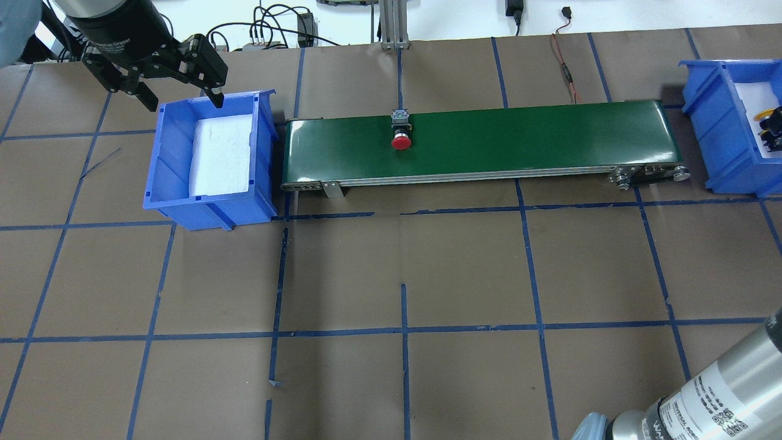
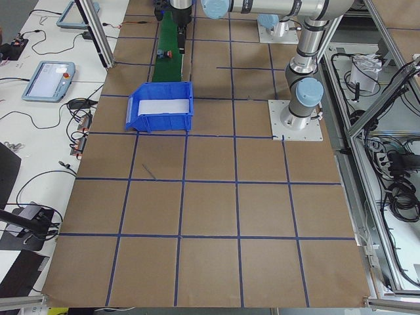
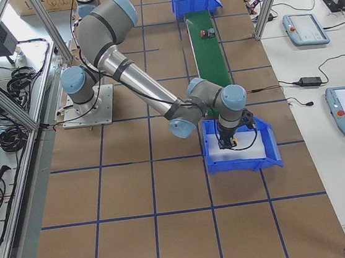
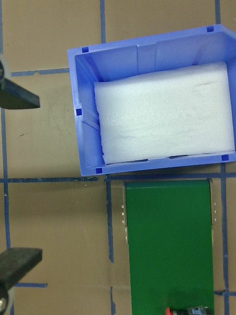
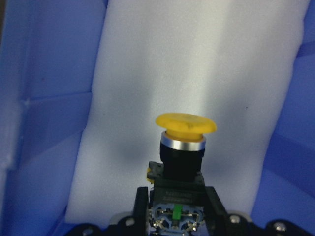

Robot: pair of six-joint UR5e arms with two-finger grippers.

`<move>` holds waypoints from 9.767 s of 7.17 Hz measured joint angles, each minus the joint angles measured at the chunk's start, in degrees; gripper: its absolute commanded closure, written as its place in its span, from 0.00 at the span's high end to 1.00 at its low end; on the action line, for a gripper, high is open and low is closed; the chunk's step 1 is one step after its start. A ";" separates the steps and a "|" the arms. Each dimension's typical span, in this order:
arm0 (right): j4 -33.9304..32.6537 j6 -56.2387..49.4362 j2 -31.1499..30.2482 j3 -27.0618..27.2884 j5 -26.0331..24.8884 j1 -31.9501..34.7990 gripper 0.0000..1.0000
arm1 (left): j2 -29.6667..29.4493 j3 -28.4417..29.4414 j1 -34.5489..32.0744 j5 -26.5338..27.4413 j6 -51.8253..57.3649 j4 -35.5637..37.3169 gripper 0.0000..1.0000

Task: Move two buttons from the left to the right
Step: 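Lower the yellow button into the far bin and open the right gripper, then move the right gripper back to the belt and grasp the red button, then carry the red button with the right gripper to the far bin, then lower the red button into the far bin beside the yellow one and release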

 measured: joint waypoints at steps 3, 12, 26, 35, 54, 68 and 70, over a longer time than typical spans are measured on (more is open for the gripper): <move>-0.55 0.01 1.04 -0.09 0.49 0.00 0.30 | 0.24 -0.12 -0.29 -0.03 0.00 -0.25 1.00; -0.08 0.10 -0.64 -0.08 1.66 -0.06 0.58 | 0.33 -0.28 -0.51 0.00 0.00 -0.47 1.00; 6.56 37.81 -5.84 -0.91 5.66 34.54 0.73 | 0.46 -0.50 -0.51 -0.83 0.00 -0.62 1.00; 6.12 59.96 3.50 -9.64 0.38 45.53 0.73 | 1.06 -1.39 -0.46 -0.85 0.00 -0.64 1.00; 17.45 -0.43 -5.24 -9.97 -0.61 4.72 0.09 | 2.72 -3.23 -0.24 -0.92 1.14 -6.29 1.00; 6.71 -2.01 14.40 -23.29 3.88 3.66 0.11 | 2.39 -3.14 -0.16 -0.92 1.19 -6.08 1.00; 6.27 -1.97 14.89 -23.39 4.12 3.69 0.45 | 2.33 -3.14 -0.16 -0.94 1.15 -6.04 1.00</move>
